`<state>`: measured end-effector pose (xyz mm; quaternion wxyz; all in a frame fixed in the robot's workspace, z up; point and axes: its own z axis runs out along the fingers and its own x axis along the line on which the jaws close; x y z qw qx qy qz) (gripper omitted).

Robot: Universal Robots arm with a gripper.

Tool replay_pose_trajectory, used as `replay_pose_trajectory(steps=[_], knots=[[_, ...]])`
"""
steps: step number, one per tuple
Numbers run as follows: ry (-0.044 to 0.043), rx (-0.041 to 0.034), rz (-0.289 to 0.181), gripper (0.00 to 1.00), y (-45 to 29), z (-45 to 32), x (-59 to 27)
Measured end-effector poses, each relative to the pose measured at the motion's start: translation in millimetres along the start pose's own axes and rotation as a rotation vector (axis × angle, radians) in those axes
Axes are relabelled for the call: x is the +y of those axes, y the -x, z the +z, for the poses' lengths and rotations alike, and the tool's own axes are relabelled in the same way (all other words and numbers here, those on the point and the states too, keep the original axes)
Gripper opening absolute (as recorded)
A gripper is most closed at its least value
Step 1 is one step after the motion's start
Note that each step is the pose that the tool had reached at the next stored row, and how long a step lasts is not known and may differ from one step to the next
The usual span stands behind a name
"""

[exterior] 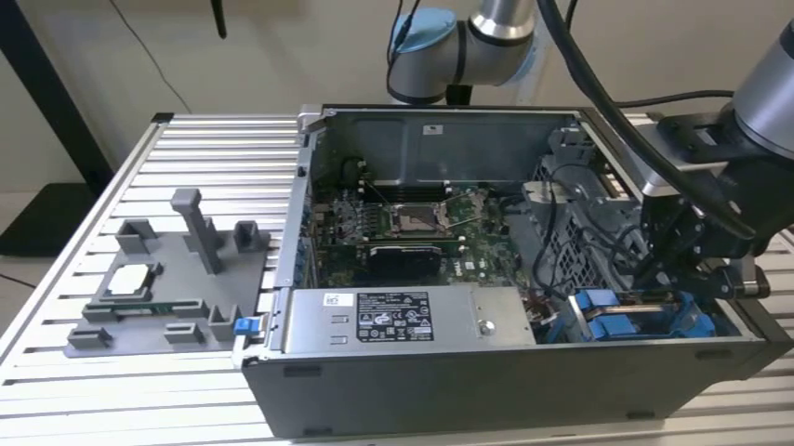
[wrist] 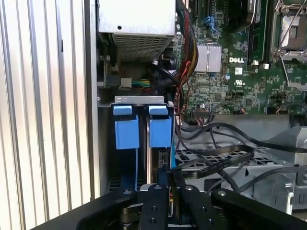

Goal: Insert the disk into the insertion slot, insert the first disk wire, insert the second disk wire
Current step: 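Insert the second disk wire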

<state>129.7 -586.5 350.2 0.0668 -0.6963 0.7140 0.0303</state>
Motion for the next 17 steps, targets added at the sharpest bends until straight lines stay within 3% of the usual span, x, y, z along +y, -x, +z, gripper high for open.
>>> replay_pose_trajectory(steps=[17], knots=[[-0.0028, 0.0011, 0.02, 0.0, -1.0, 7.7, -1.8]])
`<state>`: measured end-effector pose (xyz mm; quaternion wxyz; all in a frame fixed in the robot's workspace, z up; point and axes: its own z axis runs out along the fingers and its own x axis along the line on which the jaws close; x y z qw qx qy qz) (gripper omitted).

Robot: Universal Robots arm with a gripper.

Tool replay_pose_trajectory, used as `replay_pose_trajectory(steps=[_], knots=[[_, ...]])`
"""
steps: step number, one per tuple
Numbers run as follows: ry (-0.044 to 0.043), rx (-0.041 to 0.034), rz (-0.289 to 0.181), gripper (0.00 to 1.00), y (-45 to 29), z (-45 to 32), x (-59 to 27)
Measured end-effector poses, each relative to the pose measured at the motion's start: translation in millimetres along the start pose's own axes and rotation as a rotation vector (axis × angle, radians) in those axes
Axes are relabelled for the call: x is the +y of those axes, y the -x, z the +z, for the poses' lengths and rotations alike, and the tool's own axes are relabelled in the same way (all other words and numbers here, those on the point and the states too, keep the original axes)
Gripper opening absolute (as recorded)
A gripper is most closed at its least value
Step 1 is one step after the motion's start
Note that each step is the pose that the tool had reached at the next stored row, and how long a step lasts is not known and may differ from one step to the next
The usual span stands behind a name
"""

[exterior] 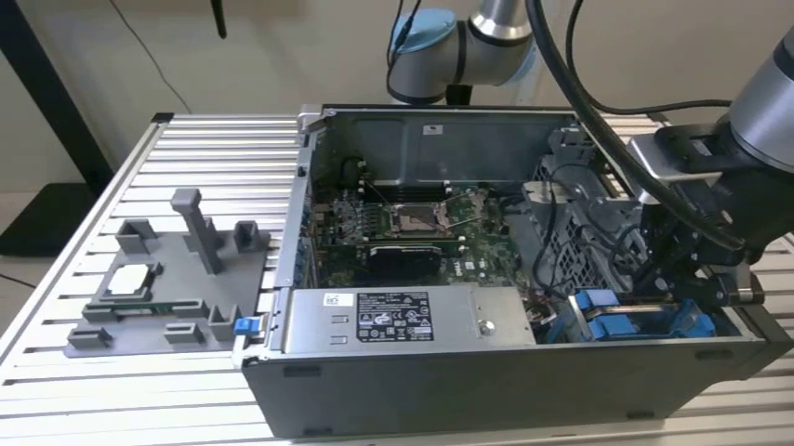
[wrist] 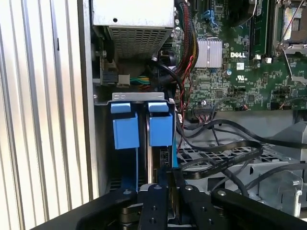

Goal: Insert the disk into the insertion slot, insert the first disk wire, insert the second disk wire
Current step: 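Insert the second disk wire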

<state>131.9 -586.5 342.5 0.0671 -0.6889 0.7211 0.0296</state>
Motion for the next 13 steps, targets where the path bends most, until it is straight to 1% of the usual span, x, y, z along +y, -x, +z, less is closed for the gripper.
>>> replay_pose_trajectory(steps=[7, 13], knots=[[-0.0002, 0.0002, 0.002, 0.0, -0.1, 1.0, 0.1], [-0.0002, -0.0016, 0.002, 0.0, -0.1, 1.2, 0.1]])
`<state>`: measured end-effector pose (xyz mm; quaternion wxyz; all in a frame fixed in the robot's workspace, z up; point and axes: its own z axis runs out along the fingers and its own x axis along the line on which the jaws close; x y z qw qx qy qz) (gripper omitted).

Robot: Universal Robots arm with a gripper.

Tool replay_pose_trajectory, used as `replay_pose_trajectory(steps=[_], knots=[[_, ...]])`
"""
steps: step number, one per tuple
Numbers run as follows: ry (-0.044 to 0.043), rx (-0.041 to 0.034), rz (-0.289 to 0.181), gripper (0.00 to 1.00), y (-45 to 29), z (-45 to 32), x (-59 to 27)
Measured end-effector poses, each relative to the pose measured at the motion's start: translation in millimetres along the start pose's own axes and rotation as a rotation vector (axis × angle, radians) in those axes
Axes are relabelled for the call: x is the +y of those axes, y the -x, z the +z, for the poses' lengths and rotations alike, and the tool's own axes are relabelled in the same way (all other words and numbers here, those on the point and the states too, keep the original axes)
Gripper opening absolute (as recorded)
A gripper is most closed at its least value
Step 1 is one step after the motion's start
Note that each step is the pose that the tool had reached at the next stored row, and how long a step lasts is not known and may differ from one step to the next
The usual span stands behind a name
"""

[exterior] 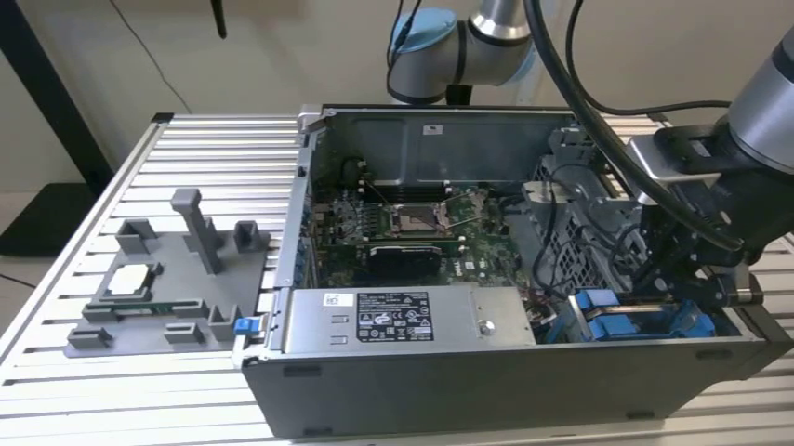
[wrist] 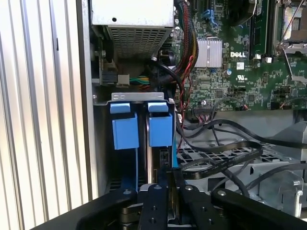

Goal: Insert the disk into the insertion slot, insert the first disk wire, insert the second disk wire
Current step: 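Insert the second disk wire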

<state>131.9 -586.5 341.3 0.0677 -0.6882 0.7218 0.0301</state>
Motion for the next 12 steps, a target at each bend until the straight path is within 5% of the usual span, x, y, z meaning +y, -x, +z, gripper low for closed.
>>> replay_pose_trajectory(steps=[12], knots=[[-0.0003, -0.0013, 0.0, 0.0, -0.1, 1.1, -0.3]])
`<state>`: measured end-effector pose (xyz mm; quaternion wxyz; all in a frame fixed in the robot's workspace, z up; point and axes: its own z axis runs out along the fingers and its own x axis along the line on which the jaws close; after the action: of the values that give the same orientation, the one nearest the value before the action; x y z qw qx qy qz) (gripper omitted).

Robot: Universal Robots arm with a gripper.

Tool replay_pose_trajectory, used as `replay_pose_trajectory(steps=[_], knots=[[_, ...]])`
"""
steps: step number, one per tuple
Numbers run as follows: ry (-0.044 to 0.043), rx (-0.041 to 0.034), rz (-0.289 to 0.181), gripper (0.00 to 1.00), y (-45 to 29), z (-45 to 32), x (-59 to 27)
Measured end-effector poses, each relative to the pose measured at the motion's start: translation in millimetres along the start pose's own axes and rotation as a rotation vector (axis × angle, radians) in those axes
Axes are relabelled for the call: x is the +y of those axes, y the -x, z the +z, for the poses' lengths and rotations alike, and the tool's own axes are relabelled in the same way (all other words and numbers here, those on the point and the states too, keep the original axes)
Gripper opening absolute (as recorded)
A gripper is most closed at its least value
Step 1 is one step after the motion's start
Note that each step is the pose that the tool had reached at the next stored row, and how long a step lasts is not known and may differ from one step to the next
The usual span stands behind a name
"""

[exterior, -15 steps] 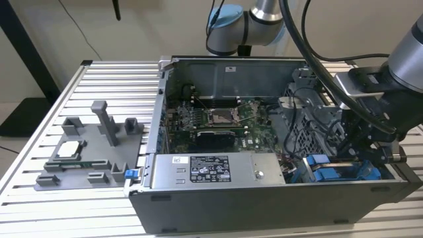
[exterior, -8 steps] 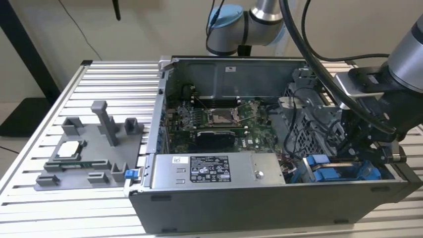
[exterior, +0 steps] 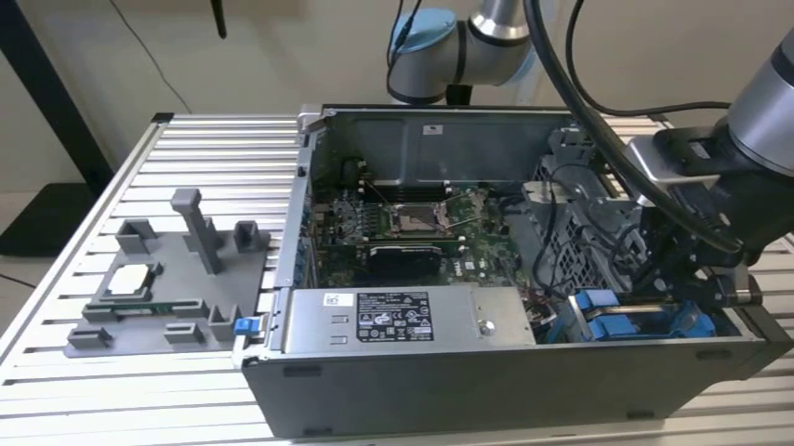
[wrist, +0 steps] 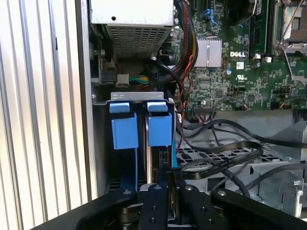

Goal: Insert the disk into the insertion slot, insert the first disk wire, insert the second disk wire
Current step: 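Insert the second disk wire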

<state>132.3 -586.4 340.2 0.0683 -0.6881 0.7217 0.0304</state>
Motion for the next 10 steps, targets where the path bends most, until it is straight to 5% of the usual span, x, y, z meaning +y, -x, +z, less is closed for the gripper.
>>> replay_pose_trajectory(steps=[8, 9, 10], knots=[[0.0, 0.0002, 0.0, 0.0, -0.6, 3.9, 0.2], [0.0, -0.001, 0.0, 1.0, -0.6, 4.3, 0.2], [0.0, -0.0014, 0.0, 1.0, -0.6, 4.3, 0.2]])
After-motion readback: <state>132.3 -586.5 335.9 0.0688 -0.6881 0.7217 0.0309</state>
